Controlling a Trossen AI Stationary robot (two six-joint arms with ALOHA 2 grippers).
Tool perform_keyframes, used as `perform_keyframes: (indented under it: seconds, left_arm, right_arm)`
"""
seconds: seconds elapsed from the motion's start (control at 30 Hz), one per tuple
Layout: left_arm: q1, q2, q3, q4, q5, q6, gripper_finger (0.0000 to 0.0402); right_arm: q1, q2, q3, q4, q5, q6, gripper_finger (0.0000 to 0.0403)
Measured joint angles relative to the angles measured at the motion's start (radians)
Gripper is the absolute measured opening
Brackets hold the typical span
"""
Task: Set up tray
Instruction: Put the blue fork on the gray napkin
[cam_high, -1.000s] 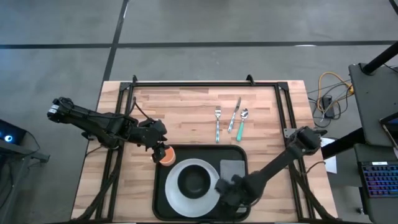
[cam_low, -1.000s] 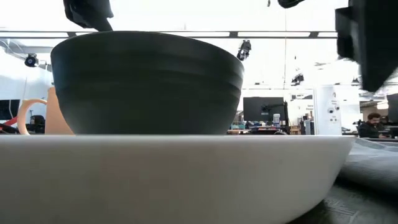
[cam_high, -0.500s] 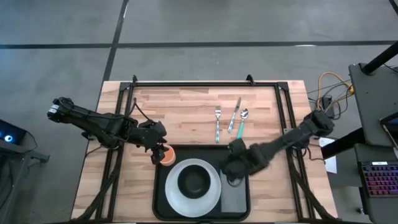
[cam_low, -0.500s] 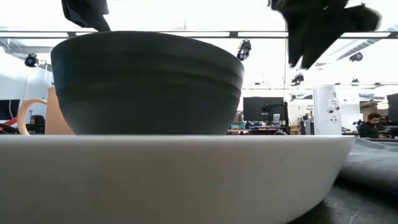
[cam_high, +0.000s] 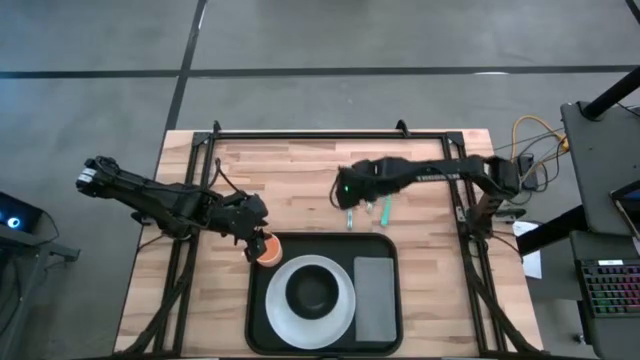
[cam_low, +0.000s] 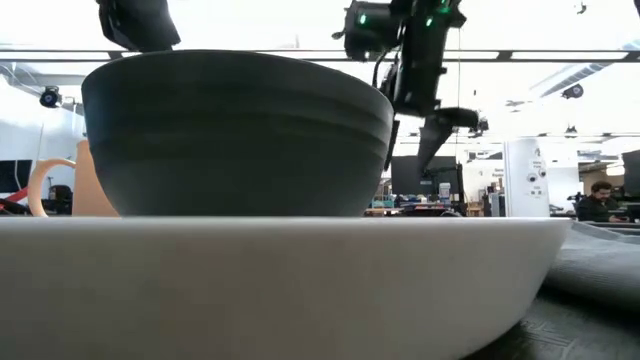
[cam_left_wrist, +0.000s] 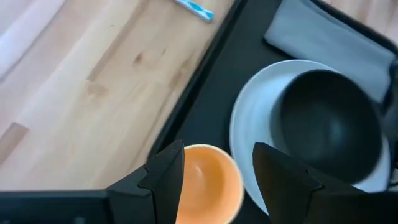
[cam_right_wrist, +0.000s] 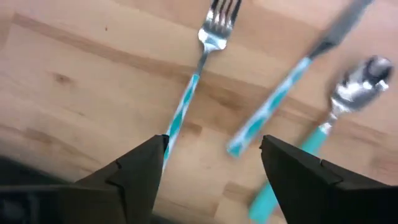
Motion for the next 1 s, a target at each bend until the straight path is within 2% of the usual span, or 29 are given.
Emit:
perform_keyframes:
  seconds: [0.1,0.23,0.53,0.8,1.0]
  left_arm:
    - [0.019,0.000,-0.018,0.000,-0.019,0.003,0.0171]
    - [0.049,0.000,-0.025,0.000,-0.020,0.040,0.0171]
    - [0.108,-0.001,0.010,0.000,-0.020,0.095,0.0171]
    - [0.150,-0.001,0.023,0.001,-0.020,0.098,0.0171]
    - [0.165,-0.012,0.015,-0.003,-0.019,0.101,0.0171]
  right_arm:
    - [-0.048,0.035,-0.005,0.026,-0.048,-0.032,0.0266]
    - [-0.088,0.093,-0.005,0.069,-0.057,-0.035,0.0271]
    - [-0.117,0.219,0.021,0.149,-0.068,-0.040,0.0255]
    - [-0.159,0.311,0.027,0.186,-0.174,-0.105,0.0216]
    - [-0.170,0.305,0.028,0.200,-0.165,-0.118,0.0155]
